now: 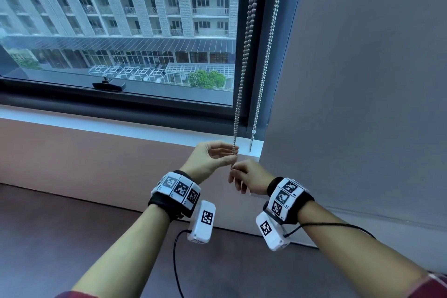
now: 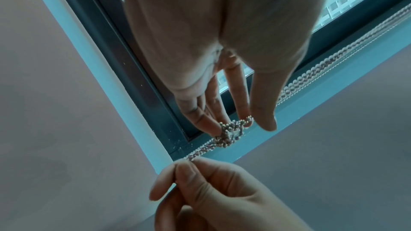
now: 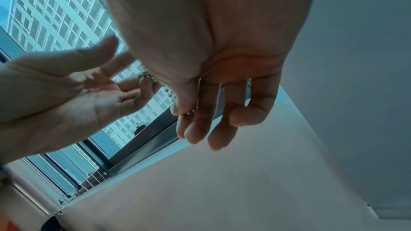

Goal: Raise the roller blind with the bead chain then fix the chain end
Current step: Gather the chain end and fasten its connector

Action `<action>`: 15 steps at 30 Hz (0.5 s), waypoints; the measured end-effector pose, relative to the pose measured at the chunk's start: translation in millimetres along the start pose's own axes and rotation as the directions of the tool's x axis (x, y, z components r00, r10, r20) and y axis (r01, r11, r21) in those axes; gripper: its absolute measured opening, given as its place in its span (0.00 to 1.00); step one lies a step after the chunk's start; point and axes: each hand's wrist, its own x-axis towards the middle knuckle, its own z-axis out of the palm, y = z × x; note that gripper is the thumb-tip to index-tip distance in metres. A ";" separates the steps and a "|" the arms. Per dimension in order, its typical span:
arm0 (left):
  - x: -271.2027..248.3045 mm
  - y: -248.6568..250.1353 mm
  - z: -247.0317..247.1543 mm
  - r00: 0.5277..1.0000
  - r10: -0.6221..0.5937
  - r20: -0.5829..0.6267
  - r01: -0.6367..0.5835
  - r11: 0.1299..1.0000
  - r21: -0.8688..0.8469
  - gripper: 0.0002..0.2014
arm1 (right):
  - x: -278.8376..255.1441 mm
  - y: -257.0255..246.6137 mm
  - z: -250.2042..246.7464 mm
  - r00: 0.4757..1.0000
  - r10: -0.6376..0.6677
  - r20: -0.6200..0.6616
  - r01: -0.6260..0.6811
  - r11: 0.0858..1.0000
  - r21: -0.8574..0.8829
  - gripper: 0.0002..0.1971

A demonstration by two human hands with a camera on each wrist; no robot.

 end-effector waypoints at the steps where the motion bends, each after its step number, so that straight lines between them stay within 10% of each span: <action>1: 0.0 -0.6 0.7 1.000 0.002 -0.015 -0.002 1.000 -0.006 0.12 | 0.2 1.3 1.0 1.000 -0.008 -0.005 0.008 1.000 -0.009 0.16; 15: 6.2 9.6 -4.2 0.994 0.049 -0.101 -0.036 0.991 0.131 0.03 | 8.1 -3.8 -4.8 0.985 -0.143 -0.099 0.154 0.982 0.113 0.10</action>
